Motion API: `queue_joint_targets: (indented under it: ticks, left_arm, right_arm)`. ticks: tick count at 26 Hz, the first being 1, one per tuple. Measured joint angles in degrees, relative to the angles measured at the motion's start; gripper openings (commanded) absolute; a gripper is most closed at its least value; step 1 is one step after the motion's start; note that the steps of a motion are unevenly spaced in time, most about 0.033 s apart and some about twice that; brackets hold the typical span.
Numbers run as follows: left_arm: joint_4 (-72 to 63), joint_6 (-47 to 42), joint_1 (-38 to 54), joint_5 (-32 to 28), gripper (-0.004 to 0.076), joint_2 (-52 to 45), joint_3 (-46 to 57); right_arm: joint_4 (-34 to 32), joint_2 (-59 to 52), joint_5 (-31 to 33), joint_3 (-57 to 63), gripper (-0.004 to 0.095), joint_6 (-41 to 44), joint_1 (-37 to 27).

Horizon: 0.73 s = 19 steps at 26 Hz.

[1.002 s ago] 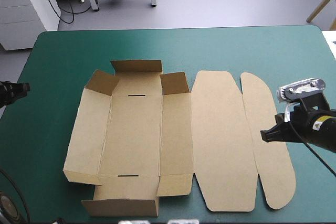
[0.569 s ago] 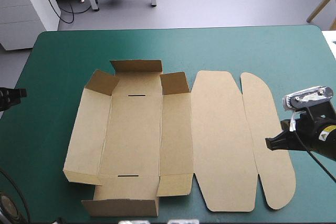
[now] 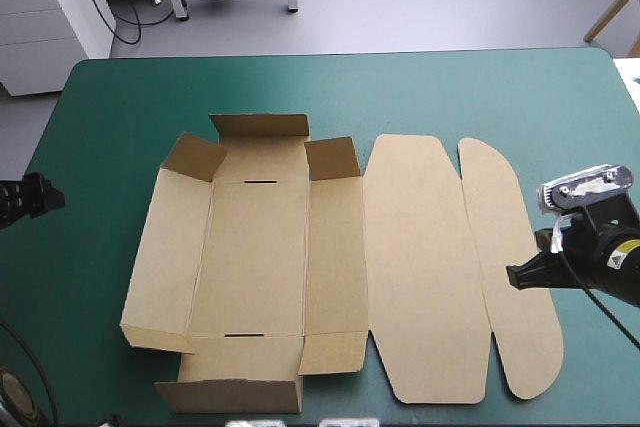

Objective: Fold the box

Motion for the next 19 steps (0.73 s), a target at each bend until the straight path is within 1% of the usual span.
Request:
queue_joint_targets:
  ticks: [3,6,9,13,19]
  left_arm:
    - [-4.42,2.93,0.0,-0.42,0.0649,0.0,8.25]
    - [-7.32,5.75,0.0,-0.73,0.0649,0.0,13.62]
    - [-8.62,6.89,0.0,-2.92,0.0649,0.0,18.87]
    - [-9.27,9.54,0.0,-4.61,0.0649,0.0,23.98]
    - [-13.57,14.7,0.0,-4.48,0.0649,0.0,30.45]
  right_arm:
    - [0.0,0.0,0.0,0.0,-0.0019,-0.51,-0.06]
    - [0.0,0.0,0.0,0.0,-0.0019,-0.72,-0.06]
    - [0.0,0.0,0.0,0.0,-0.002,-0.72,-0.1]
    - [0.0,0.0,-0.11,0.0,-0.0019,-0.74,-0.12]
    - [0.0,0.0,-0.25,0.0,-0.0019,-0.78,-0.17]
